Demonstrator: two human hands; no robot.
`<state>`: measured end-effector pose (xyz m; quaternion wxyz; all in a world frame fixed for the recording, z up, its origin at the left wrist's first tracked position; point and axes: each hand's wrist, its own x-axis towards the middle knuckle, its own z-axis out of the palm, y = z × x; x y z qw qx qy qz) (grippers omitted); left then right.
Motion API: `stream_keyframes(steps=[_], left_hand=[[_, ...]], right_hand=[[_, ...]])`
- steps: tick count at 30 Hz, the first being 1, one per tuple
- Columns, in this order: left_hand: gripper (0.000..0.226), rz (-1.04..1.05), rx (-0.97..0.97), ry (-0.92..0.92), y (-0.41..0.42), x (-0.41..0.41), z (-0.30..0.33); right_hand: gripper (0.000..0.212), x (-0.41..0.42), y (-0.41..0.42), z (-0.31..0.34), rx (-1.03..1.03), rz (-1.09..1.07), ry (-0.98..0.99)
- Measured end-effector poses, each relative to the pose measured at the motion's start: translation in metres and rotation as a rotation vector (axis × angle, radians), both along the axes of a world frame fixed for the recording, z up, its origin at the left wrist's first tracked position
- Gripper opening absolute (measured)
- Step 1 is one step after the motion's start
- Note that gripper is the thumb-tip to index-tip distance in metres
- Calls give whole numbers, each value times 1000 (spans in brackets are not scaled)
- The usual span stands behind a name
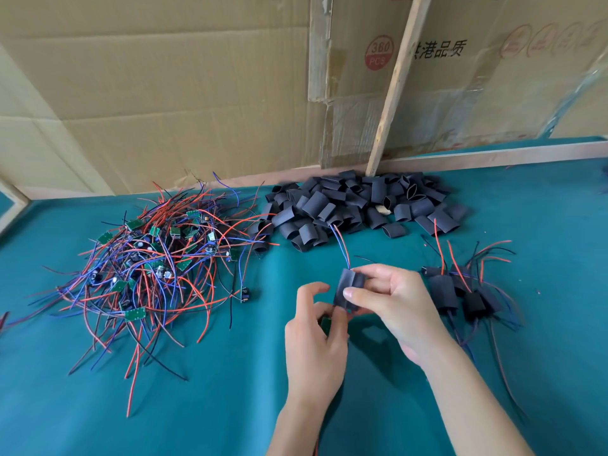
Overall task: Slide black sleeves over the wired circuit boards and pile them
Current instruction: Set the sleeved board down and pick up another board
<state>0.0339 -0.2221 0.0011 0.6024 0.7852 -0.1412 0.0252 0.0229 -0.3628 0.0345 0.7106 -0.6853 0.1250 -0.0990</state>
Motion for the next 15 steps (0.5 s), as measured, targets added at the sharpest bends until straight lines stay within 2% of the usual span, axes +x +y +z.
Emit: stream_keyframes(steps=[3,10,15], left_hand=[[28,-30,-46,9,0,-1,2],[16,-17,-170,113,1,1,2],[16,7,-157,110,3,3,1]], right_hand=[[24,-1,-2,0,57,-31,-35],[22,2,-14,-1,287,-250,-111],[25,4,-10,-4,190,-253,-75]])
